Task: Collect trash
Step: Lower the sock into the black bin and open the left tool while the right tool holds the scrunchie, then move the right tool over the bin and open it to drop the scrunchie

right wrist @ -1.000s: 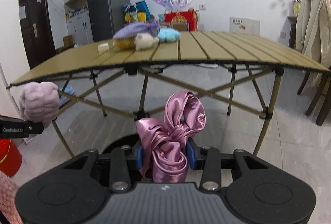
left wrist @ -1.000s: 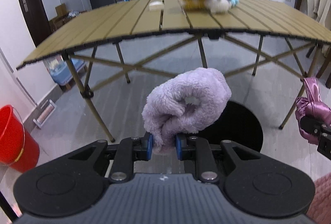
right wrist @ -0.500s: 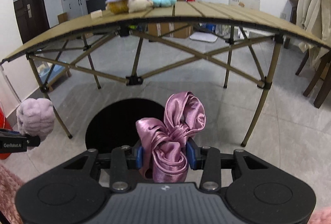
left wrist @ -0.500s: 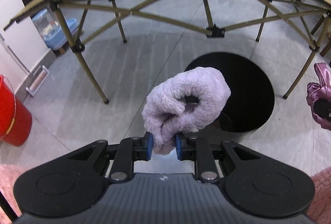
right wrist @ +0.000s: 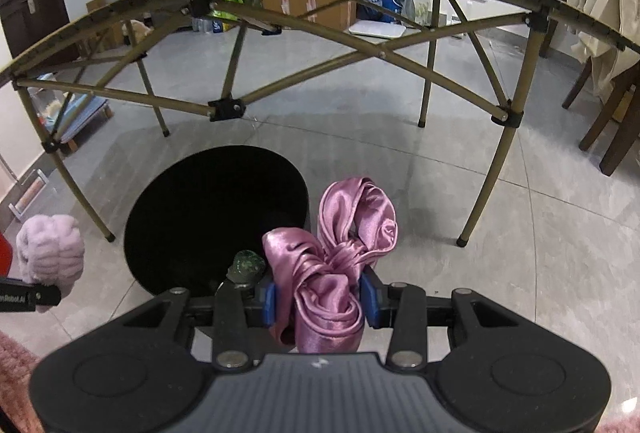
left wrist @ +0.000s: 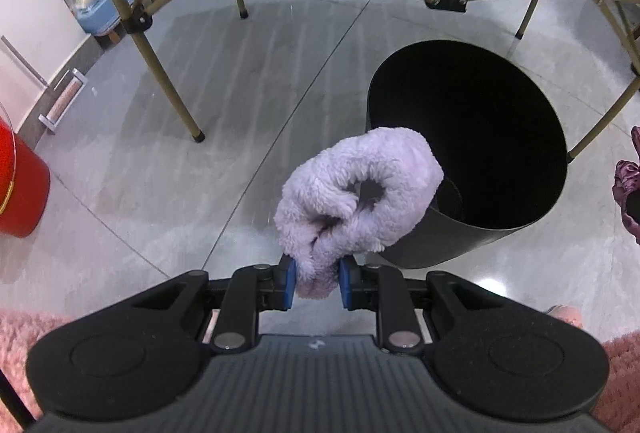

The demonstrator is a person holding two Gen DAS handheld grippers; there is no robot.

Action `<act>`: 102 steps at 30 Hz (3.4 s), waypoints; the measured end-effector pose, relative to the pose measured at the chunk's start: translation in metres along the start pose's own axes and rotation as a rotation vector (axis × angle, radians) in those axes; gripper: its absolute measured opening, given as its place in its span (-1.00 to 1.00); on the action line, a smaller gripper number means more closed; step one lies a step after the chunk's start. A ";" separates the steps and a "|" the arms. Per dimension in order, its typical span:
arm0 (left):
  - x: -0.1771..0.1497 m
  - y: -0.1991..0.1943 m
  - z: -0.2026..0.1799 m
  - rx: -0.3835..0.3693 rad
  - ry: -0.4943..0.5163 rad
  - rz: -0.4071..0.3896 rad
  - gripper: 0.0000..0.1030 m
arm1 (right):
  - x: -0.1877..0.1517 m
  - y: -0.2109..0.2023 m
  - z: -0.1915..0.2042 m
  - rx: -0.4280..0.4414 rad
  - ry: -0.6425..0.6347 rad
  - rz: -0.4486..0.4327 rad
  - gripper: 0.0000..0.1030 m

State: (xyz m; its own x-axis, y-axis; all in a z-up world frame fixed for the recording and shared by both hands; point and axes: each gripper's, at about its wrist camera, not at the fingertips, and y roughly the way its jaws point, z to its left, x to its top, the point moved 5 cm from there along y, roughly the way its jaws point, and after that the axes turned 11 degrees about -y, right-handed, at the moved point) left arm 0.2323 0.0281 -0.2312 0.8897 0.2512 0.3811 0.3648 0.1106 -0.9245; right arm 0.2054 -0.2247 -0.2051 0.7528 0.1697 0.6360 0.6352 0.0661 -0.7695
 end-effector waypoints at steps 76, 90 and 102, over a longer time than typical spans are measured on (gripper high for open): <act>0.045 0.033 -0.134 -0.081 0.044 0.041 0.99 | 0.013 0.068 -0.043 -0.099 0.185 0.043 -0.24; 0.049 0.031 -0.127 -0.086 0.046 0.031 1.00 | 0.013 0.068 -0.043 -0.093 0.185 0.043 -0.23; 0.060 0.016 -0.109 -0.064 0.071 -0.040 1.00 | 0.017 0.064 -0.039 -0.081 0.189 0.054 -0.23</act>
State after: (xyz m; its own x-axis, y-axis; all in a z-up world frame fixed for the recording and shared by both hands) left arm 0.3214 -0.0594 -0.2239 0.8905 0.1790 0.4183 0.4151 0.0571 -0.9080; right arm 0.2660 -0.2561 -0.2413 0.8002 -0.0176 0.5994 0.5992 -0.0185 -0.8004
